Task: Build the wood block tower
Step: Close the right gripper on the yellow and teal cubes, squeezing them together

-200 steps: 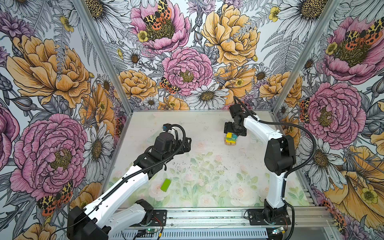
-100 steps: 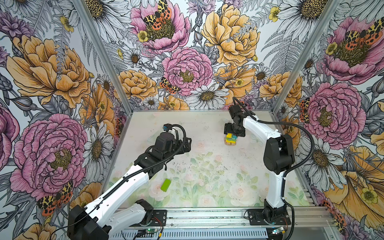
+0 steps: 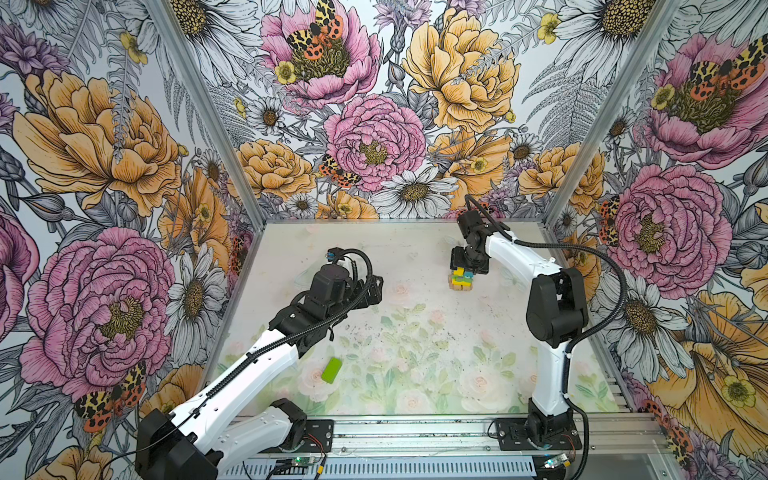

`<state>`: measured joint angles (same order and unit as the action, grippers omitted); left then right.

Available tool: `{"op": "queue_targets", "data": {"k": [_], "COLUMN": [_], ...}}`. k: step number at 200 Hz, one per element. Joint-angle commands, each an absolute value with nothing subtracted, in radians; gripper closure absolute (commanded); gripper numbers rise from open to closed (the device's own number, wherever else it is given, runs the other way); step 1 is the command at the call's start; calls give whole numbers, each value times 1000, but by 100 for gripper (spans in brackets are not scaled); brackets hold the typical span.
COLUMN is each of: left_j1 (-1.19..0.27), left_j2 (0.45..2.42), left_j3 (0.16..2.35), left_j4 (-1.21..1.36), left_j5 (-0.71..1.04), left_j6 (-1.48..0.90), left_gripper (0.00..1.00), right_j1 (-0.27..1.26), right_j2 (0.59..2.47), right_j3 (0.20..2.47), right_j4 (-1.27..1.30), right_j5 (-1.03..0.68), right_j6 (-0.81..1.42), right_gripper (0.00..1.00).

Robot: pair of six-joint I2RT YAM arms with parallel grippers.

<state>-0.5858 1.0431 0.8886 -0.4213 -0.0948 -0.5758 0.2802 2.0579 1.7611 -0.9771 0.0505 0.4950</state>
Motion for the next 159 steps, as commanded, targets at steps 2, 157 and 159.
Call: {"op": "queue_targets", "data": {"k": [2, 157, 159], "left_j1": [-577, -577, -578], "left_j2": [1047, 1024, 1022], "left_j3": [902, 912, 911], "left_j4": [-424, -457, -458], "left_j5": [-77, -107, -109], "left_j6": [-563, -558, -560], "left_gripper": [1, 1, 1], "right_j1": [276, 272, 273], "right_j2": [2074, 1950, 1942], "right_j3": [1782, 1787, 1786], "right_j4": [-971, -973, -974], "right_j5": [43, 63, 63], "right_j6": [486, 458, 457], "right_gripper": [30, 15, 15]}}
